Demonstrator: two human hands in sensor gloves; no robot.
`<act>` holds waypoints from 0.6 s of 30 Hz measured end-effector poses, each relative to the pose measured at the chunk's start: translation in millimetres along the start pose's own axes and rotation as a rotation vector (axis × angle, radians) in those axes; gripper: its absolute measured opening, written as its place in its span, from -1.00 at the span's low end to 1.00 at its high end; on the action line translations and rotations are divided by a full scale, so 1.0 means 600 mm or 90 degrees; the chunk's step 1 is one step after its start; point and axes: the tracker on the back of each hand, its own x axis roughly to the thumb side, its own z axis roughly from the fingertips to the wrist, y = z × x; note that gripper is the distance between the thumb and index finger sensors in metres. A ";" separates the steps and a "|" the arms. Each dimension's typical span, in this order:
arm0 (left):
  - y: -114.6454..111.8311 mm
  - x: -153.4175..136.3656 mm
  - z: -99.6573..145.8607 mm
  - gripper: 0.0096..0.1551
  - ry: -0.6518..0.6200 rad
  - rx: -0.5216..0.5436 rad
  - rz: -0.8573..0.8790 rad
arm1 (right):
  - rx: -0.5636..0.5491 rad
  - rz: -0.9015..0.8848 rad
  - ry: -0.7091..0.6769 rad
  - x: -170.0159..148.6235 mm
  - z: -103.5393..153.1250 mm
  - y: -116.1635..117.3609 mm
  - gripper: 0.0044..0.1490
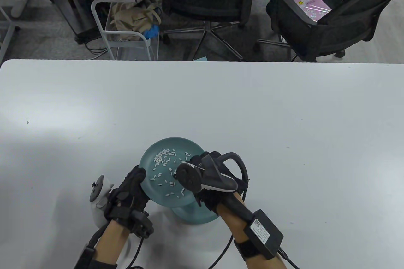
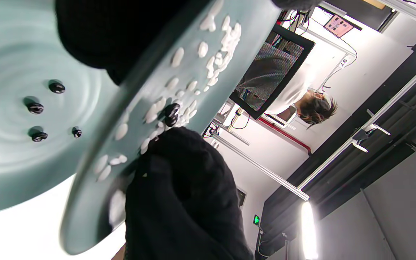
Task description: Pick coffee beans with hand pinch into plate
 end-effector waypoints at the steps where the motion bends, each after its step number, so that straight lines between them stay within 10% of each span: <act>1: 0.000 0.001 0.000 -0.32 0.000 -0.002 0.001 | -0.006 0.003 0.001 0.000 0.000 0.000 -0.52; 18: 0.001 0.004 0.000 -0.33 -0.002 -0.003 0.004 | -0.097 -0.063 -0.014 -0.010 0.010 -0.012 -0.51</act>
